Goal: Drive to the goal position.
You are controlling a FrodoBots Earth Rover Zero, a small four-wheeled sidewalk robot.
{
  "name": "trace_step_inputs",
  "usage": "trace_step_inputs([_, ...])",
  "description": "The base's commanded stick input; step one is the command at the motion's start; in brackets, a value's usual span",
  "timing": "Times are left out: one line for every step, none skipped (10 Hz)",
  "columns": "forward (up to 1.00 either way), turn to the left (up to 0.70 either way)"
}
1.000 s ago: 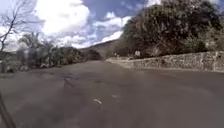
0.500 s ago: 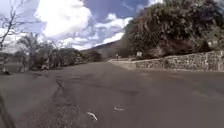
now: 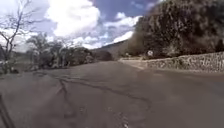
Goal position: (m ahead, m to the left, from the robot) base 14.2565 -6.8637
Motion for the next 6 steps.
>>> trace_step_inputs([0.70, 0.00])
trace_step_inputs([0.70, 0.00])
trace_step_inputs([0.70, 0.00])
trace_step_inputs([0.70, 0.00])
trace_step_inputs([0.70, 0.00])
trace_step_inputs([0.70, 0.00])
